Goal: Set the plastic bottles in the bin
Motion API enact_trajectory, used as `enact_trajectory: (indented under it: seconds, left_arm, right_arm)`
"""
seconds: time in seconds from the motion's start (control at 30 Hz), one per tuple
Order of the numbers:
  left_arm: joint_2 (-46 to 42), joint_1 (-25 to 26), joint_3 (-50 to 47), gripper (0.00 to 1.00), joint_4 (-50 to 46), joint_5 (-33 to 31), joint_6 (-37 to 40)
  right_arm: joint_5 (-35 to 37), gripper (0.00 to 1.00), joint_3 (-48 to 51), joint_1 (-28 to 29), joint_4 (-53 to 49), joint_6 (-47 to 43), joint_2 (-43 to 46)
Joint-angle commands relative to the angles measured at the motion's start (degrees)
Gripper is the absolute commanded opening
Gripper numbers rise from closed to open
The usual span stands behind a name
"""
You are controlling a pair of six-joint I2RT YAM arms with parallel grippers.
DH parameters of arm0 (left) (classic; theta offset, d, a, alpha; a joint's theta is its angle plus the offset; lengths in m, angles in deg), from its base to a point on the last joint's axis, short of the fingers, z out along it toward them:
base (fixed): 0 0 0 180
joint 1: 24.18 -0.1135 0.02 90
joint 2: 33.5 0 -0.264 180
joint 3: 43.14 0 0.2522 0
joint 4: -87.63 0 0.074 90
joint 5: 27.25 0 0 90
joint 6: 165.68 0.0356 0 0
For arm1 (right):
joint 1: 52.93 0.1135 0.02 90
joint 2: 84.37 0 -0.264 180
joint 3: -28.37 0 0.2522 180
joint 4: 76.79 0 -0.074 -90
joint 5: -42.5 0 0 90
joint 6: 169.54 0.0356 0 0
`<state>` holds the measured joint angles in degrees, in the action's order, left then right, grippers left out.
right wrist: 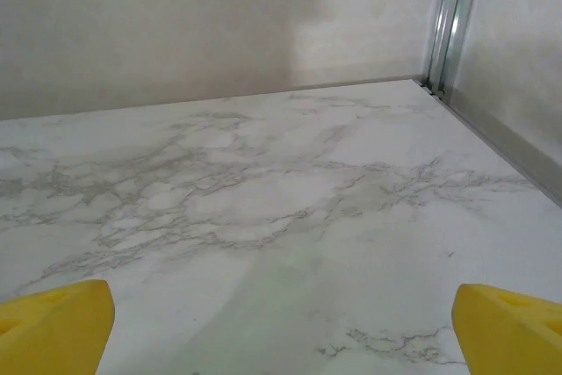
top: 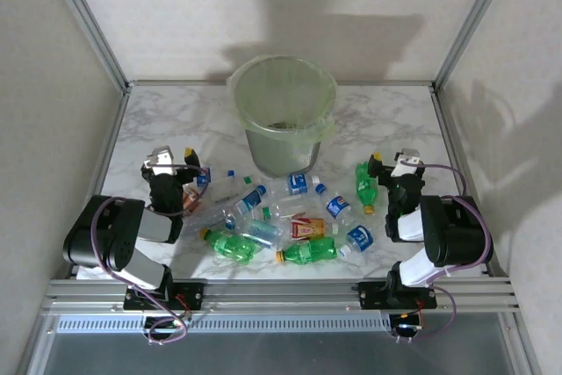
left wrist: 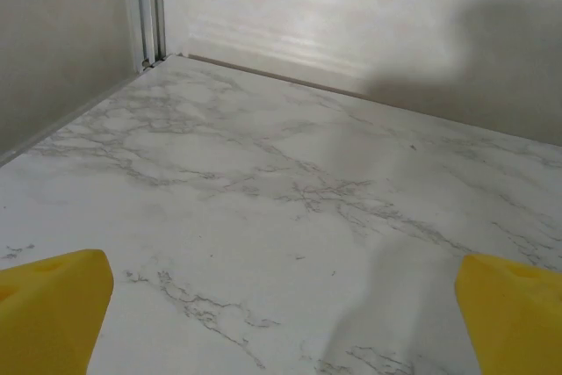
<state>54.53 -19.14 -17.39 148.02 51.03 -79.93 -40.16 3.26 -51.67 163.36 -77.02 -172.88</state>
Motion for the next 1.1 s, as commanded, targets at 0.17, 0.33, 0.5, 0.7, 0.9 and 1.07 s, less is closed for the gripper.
enact_trajectory:
  seconds: [0.17, 0.33, 0.5, 0.7, 0.9, 1.07]
  left_arm:
    - [0.3, -0.5, 0.5, 0.99, 1.1, 0.7, 0.4]
    - [0.3, -0.4, 0.5, 0.99, 1.0, 0.6, 0.5]
    - [0.3, -0.5, 0.6, 0.99, 0.9, 0.6, 0.4]
    - [0.3, -0.5, 0.6, 0.99, 0.8, 0.6, 0.4]
    - [-8.2, 1.0, 12.4, 0.99, -23.0, -3.8, 1.7]
    - [-16.1, 2.5, 35.6, 0.98, -57.0, -16.6, -15.8]
  right_arm:
    - [-1.0, 0.99, -0.6, -0.3, 1.3, -0.4, -0.2]
    - [-1.0, 0.99, -0.6, -0.3, 1.3, -0.3, -0.2]
    - [-1.0, 0.99, -0.6, -0.3, 1.2, -0.3, -0.2]
    - [-1.0, 0.99, -0.6, -0.3, 1.2, -0.3, -0.2]
    - [19.0, 0.99, -10.6, 1.4, -24.6, 7.1, 14.9]
    - [15.4, 0.99, -27.7, 0.3, -65.8, 31.4, 32.1]
